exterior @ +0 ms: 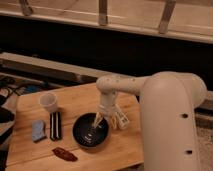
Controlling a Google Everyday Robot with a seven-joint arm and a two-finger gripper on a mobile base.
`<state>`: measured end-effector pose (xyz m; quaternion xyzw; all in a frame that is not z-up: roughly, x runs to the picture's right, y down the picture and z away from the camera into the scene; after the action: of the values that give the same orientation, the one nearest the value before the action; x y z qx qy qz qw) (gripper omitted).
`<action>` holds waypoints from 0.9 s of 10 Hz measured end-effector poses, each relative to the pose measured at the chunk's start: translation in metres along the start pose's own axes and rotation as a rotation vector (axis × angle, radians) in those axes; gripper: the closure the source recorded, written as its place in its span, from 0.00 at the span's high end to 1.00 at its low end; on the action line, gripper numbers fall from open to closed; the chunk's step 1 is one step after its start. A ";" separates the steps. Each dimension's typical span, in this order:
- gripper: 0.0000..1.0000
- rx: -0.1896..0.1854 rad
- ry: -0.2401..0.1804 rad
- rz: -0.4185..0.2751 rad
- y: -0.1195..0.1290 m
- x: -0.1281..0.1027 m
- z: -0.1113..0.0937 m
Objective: Pick up the ceramic bowl
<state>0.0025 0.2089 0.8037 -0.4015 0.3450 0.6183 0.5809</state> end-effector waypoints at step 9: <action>0.18 0.008 0.017 0.005 0.002 -0.001 0.000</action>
<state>0.0006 0.2080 0.8045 -0.4035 0.3533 0.6149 0.5782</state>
